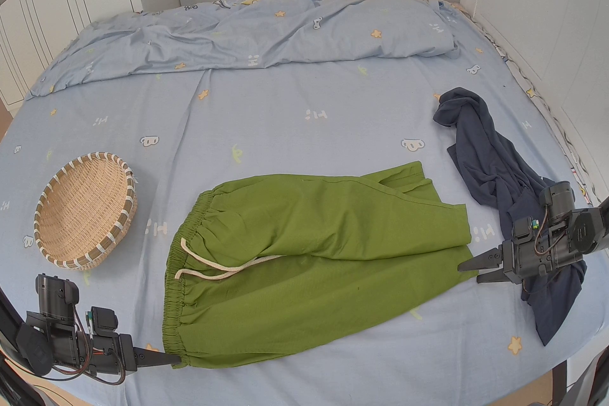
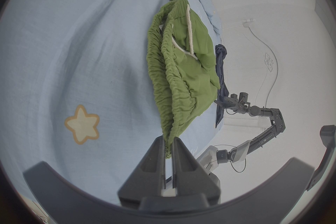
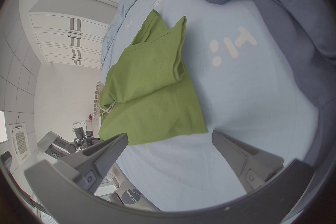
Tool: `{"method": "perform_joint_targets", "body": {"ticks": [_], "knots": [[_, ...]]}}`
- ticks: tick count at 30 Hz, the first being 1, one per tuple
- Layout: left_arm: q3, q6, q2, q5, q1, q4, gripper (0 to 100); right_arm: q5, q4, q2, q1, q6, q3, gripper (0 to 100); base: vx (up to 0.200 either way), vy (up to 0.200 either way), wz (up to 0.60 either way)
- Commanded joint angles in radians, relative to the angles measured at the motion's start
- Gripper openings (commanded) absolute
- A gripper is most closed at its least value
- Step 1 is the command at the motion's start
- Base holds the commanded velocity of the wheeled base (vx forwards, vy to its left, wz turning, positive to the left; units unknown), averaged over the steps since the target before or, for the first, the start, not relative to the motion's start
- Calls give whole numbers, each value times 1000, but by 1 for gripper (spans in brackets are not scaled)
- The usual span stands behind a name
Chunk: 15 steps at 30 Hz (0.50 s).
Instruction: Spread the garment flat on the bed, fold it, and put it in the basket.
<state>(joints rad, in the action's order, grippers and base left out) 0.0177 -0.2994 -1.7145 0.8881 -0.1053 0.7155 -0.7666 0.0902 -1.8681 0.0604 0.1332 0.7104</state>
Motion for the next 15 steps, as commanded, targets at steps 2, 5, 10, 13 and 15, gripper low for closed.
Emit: {"method": "perform_joint_targets", "body": {"ticks": [2, 5, 10, 13, 15], "knots": [[-16, 0, -11, 0, -4, 2, 0, -3, -4, -72, 2, 0, 72, 100, 0, 0, 0], [-16, 0, -13, 0, -2, 5, 0, -14, -3, -98, 2, -3, 101, 100, 0, 0, 0], [-16, 0, -14, 0, -2, 9, 0, -100, -7, -131, 6, 2, 138, 100, 0, 0, 0], [-15, 0, -14, 0, -2, 10, 0, -122, -9, -148, 13, 0, 141, 100, 0, 0, 0], [-15, 0, -14, 0, -2, 10, 0, -126, -9, -154, 16, 0, 141, 100, 0, 0, 0]]}}
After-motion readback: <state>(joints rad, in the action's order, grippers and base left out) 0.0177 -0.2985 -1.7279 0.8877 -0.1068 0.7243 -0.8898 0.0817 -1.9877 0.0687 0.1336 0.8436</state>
